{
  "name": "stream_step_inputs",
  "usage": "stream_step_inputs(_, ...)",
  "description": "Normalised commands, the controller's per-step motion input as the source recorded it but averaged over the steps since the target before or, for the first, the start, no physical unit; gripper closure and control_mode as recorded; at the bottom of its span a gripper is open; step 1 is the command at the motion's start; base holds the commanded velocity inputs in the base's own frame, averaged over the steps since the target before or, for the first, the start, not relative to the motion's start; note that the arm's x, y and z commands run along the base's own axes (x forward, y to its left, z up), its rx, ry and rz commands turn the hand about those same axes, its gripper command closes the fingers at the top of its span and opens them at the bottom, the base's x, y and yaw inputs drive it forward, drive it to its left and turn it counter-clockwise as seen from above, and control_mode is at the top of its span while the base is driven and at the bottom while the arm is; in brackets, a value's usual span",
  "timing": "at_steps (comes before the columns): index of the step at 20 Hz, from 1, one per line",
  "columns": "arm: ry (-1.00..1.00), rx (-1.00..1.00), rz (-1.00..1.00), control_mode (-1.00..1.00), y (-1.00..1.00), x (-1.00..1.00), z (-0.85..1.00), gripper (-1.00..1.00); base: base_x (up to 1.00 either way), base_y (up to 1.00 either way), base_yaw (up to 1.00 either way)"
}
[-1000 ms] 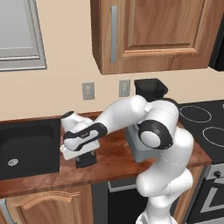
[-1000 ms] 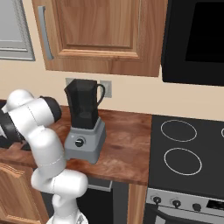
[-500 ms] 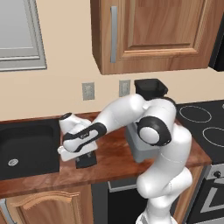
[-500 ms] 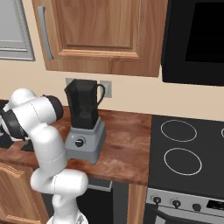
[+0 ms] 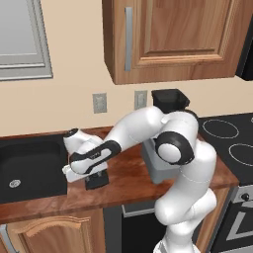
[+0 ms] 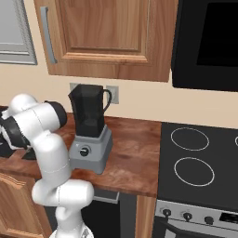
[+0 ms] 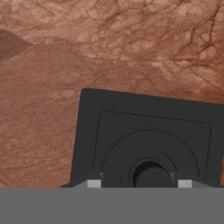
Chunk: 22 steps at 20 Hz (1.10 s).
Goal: Close the lid blender by securely placing the lid on top.
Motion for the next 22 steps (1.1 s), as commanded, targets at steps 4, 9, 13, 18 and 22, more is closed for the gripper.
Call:
stream_step_inputs(4, -0.09, 0.07, 0.00, -1.00, -0.04, 0.00, -0.05, 1.00, 0.00, 0.00, 0.00)
stream_step_inputs(9, -0.07, 0.11, 0.00, -1.00, -0.29, 0.00, 0.00, 1.00, 0.00, 0.00, 0.00)
stream_step_inputs(13, -0.03, 0.10, 0.00, -1.00, -0.33, 0.00, 0.01, 1.00, 0.00, 0.00, 0.00)
stream_step_inputs(18, -0.06, 0.07, 0.00, -1.00, -0.22, 0.00, 0.25, 1.00, 0.00, 0.00, 0.00)
stream_step_inputs(22, -0.20, 0.01, -0.02, -1.00, 0.00, -0.12, 0.93, 1.00, 0.00, 0.00, 0.00)
